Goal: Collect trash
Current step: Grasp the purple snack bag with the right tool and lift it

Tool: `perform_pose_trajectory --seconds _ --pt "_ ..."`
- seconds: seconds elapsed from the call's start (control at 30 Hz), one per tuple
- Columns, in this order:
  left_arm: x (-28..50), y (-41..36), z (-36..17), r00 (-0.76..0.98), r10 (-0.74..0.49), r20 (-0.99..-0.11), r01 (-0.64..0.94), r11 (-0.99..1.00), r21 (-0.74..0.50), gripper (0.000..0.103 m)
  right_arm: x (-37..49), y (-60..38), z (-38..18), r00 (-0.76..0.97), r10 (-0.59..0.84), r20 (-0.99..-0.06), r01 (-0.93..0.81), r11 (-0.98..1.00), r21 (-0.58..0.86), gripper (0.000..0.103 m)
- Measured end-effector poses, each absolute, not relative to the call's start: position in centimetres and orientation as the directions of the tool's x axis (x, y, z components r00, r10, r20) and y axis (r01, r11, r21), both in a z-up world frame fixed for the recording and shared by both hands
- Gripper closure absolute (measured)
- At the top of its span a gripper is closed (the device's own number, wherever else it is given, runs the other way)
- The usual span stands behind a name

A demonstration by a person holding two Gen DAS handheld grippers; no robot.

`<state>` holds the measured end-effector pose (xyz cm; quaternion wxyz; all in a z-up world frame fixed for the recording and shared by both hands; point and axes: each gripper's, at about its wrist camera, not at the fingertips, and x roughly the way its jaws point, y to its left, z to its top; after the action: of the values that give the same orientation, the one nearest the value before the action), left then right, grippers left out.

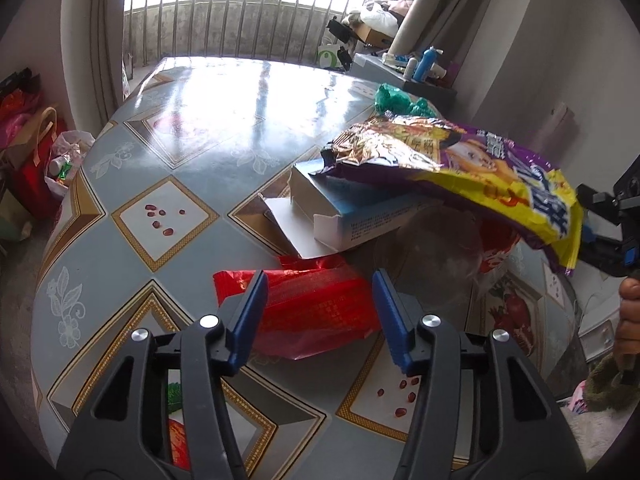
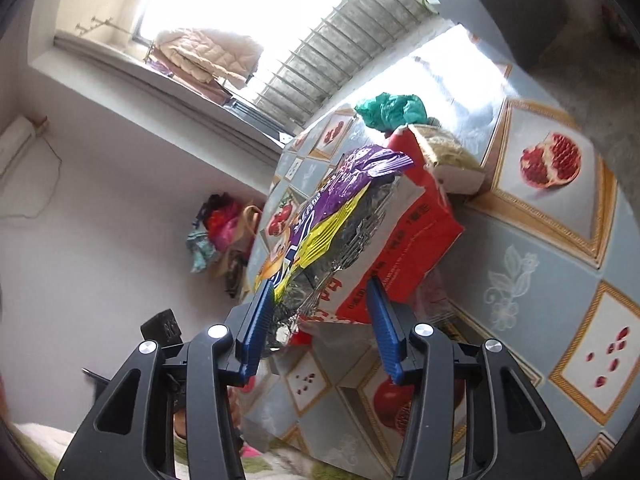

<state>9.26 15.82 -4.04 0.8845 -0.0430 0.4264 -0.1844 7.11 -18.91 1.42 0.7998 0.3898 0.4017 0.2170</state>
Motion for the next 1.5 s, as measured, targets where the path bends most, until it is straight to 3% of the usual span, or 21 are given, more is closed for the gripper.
perform_pose_trajectory --seconds 0.27,0.4,0.67,1.03,1.2,1.23,1.27,1.5 --pt "9.9 16.0 -5.0 0.514 -0.369 -0.774 0.268 0.927 -0.264 0.054 8.6 -18.6 0.0 0.546 0.719 -0.430 -0.007 0.517 0.856 0.065" --pt "9.1 14.8 -5.5 0.516 -0.333 -0.789 0.276 0.937 -0.215 0.048 8.7 -18.7 -0.4 0.540 0.739 -0.404 0.004 0.478 0.878 0.065" --pt "8.8 13.4 -6.1 0.532 -0.249 -0.810 0.289 0.952 -0.102 0.048 9.2 -19.0 -1.9 0.529 0.761 -0.377 0.049 0.416 0.908 0.065" --pt "8.6 13.8 -5.9 0.538 -0.243 -0.807 0.301 0.950 -0.085 0.071 10.0 -18.6 -2.3 0.517 0.792 -0.325 0.062 0.344 0.937 0.065" --pt "8.6 13.8 -5.9 0.541 -0.249 -0.804 0.313 0.946 -0.083 0.078 10.0 -18.8 -2.2 0.522 0.804 -0.286 0.054 0.303 0.951 0.055" --pt "8.5 13.8 -5.9 0.539 -0.252 -0.804 0.315 0.945 -0.085 0.091 10.0 -18.8 -2.2 0.524 0.802 -0.288 0.057 0.304 0.951 0.055" --pt "8.6 13.8 -5.9 0.534 -0.255 -0.806 0.316 0.945 -0.089 0.094 10.0 -18.9 -2.2 0.526 0.801 -0.285 0.058 0.300 0.952 0.055" --pt "8.7 14.2 -5.9 0.529 -0.273 -0.804 0.319 0.941 -0.110 0.100 9.6 -18.8 -2.0 0.516 0.814 -0.266 0.052 0.280 0.959 0.055"
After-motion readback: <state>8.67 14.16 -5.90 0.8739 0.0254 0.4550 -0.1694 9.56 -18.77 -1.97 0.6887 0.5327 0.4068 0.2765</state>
